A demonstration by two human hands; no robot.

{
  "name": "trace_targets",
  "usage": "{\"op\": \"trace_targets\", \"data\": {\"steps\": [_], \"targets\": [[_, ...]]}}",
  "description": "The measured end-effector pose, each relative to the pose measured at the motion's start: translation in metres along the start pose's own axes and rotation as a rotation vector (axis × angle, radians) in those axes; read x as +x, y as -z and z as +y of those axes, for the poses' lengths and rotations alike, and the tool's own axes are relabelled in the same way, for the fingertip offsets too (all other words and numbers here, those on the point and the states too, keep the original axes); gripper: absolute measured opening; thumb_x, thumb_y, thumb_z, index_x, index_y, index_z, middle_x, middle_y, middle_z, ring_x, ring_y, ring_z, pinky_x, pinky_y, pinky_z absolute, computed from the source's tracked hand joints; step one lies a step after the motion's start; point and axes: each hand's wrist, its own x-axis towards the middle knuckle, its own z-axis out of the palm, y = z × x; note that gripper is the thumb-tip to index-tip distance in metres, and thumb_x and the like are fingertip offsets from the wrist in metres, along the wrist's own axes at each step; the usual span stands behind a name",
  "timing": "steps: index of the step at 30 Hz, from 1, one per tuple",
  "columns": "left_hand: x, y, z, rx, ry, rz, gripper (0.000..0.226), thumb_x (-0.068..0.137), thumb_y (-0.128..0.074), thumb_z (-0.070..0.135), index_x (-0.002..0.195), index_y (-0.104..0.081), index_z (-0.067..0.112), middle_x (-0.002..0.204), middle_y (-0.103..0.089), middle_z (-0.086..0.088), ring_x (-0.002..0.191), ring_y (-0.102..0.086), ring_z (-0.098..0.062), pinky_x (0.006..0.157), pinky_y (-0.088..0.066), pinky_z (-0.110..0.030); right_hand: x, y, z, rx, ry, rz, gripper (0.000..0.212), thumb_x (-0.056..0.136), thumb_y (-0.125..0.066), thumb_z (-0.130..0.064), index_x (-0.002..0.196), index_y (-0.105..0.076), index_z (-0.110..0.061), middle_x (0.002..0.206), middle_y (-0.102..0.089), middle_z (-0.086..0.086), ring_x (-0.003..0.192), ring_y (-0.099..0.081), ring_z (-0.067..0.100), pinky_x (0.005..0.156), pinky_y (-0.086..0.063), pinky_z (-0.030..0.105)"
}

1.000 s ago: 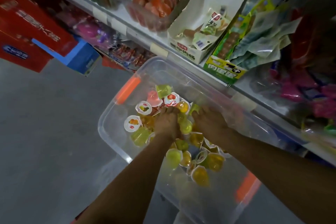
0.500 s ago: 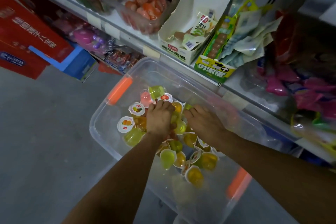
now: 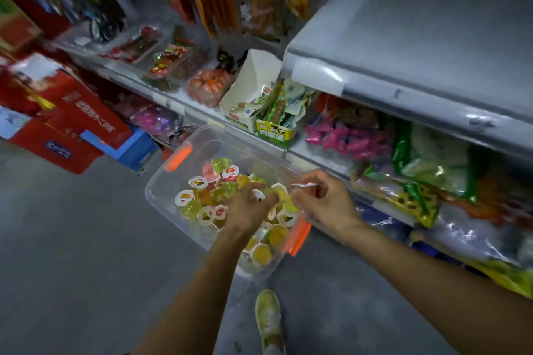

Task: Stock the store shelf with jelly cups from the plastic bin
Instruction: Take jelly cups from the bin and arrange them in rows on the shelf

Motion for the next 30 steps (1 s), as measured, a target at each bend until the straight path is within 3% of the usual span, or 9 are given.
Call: {"op": "trace_targets", "data": {"steps": [3, 5, 10, 14, 17, 20, 24, 27, 30], "targets": [[-0.063, -0.018, 0.039, 0.065, -0.079, 0.028, 0.052, 0.063, -0.081, 0.046, 0.096, -0.051, 0.019, 0.085, -0.064, -0.003, 0.075, -0.063, -0.024, 0.071, -0.055, -0.042, -0.048, 0.064, -0.029, 0.043, 0.056, 0.030, 0.013, 0.079, -0.077, -0.016, 0.083, -0.065, -0.022, 0.066, -0.062, -0.006, 0.055, -0.052, -0.001, 0.056, -0.043, 0.018], [-0.107, -0.032, 0.066, 0.085, -0.160, 0.019, 0.046, 0.069, -0.082, 0.039, 0.093, -0.049, 0.018, 0.083, -0.063, -0.005, 0.076, -0.063, -0.025, 0.069, -0.052, -0.040, -0.081, 0.109, -0.048, 0.033, 0.105, 0.053, 0.012, 0.081, -0.076, -0.019, 0.084, -0.066, -0.016, 0.069, -0.064, -0.003, 0.058, -0.054, 0.000, 0.057, -0.044, 0.018], [-0.214, -0.077, 0.143, 0.031, -0.363, -0.060, 0.021, 0.079, -0.080, 0.024, 0.094, -0.069, 0.013, 0.082, -0.069, 0.000, 0.070, -0.063, -0.014, 0.056, -0.047, -0.012, -0.161, 0.222, -0.091, 0.055, 0.194, 0.140, 0.014, 0.081, -0.077, -0.029, 0.085, -0.069, -0.019, 0.077, -0.071, -0.001, 0.072, -0.064, 0.011, 0.067, -0.050, 0.026], [-0.279, -0.111, 0.207, 0.079, -0.539, -0.131, 0.039, 0.069, -0.077, 0.058, 0.093, -0.076, 0.028, 0.083, -0.075, 0.009, 0.079, -0.070, -0.009, 0.072, -0.054, -0.028, -0.215, 0.308, -0.140, 0.034, 0.314, 0.204, 0.019, 0.081, -0.074, -0.035, 0.086, -0.070, -0.017, 0.083, -0.070, 0.004, 0.076, -0.064, 0.017, 0.068, -0.048, 0.025], [-0.326, -0.128, 0.263, 0.078, -0.686, -0.145, 0.022, 0.077, -0.073, 0.053, 0.083, -0.077, 0.032, 0.080, -0.073, 0.018, 0.079, -0.067, -0.002, 0.068, -0.050, -0.020, -0.247, 0.360, -0.176, 0.028, 0.390, 0.256, 0.022, 0.082, -0.072, -0.039, 0.090, -0.071, -0.019, 0.088, -0.072, -0.002, 0.083, -0.065, 0.013, 0.072, -0.051, 0.026], [-0.364, -0.139, 0.313, 0.054, -0.800, -0.139, 0.024, 0.076, -0.072, 0.058, 0.071, -0.075, 0.035, 0.070, -0.070, 0.019, 0.069, -0.064, 0.001, 0.068, -0.047, -0.025, -0.272, 0.400, -0.207, 0.041, 0.444, 0.305, 0.022, 0.082, -0.072, -0.038, 0.092, -0.073, -0.019, 0.088, -0.072, -0.001, 0.081, -0.064, 0.010, 0.070, -0.049, 0.023], [-0.393, -0.150, 0.366, 0.052, -0.925, -0.116, 0.032, 0.072, -0.074, 0.058, 0.079, -0.076, 0.028, 0.073, -0.072, 0.013, 0.072, -0.066, 0.000, 0.067, -0.048, -0.022, -0.290, 0.442, -0.239, 0.032, 0.539, 0.394, 0.023, 0.080, -0.075, -0.032, 0.091, -0.071, -0.012, 0.086, -0.071, 0.009, 0.077, -0.061, 0.011, 0.072, -0.048, 0.028], [-0.399, -0.156, 0.401, 0.033, -1.007, -0.094, 0.040, 0.068, -0.078, 0.057, 0.083, -0.070, 0.021, 0.072, -0.066, 0.008, 0.064, -0.058, -0.006, 0.059, -0.044, -0.021, -0.297, 0.471, -0.262, 0.026, 0.590, 0.457, 0.025, 0.078, -0.077, -0.030, 0.092, -0.070, -0.011, 0.090, -0.070, 0.015, 0.078, -0.063, 0.023, 0.072, -0.051, 0.032], [-0.398, -0.160, 0.439, 0.023, -1.079, -0.060, 0.047, 0.065, -0.079, 0.060, 0.083, -0.065, 0.019, 0.071, -0.059, 0.008, 0.065, -0.053, -0.009, 0.060, -0.042, -0.027, -0.298, 0.503, -0.287, -0.018, 0.635, 0.506, 0.025, 0.079, -0.077, -0.028, 0.094, -0.069, -0.009, 0.082, -0.068, 0.011, 0.064, -0.057, 0.008, 0.057, -0.045, 0.017]]}}
